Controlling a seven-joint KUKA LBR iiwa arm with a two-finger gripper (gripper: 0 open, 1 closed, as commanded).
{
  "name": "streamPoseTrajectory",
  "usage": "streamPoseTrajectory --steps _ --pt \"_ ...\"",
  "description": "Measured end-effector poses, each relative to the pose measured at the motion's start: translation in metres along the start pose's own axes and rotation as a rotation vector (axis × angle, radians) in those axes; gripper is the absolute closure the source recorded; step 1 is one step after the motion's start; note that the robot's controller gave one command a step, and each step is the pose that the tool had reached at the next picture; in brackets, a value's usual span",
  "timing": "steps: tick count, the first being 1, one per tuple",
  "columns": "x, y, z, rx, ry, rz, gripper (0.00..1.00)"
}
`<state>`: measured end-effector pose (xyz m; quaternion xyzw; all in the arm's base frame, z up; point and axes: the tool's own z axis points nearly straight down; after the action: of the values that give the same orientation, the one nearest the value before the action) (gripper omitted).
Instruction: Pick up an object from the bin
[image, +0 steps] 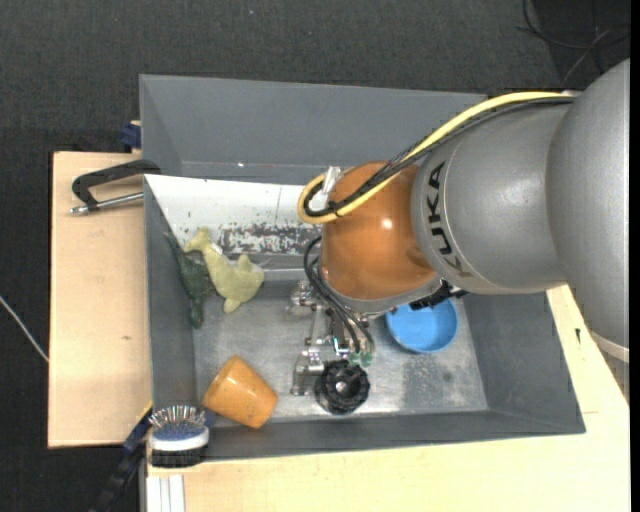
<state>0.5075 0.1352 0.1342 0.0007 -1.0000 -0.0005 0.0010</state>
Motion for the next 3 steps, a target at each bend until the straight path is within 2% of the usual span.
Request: streamPoseTrajectory --steps 1,2,3 --pt "-0.014 -0.069 0.062 -0.001 -0.008 -0.204 0.0" --pt "-0.016 -0.151 0.014 0.006 -0.012 -0.186 0.0" --pt "0.006 -0.155 0.065 0.0 -0.005 -0.197 0.0"
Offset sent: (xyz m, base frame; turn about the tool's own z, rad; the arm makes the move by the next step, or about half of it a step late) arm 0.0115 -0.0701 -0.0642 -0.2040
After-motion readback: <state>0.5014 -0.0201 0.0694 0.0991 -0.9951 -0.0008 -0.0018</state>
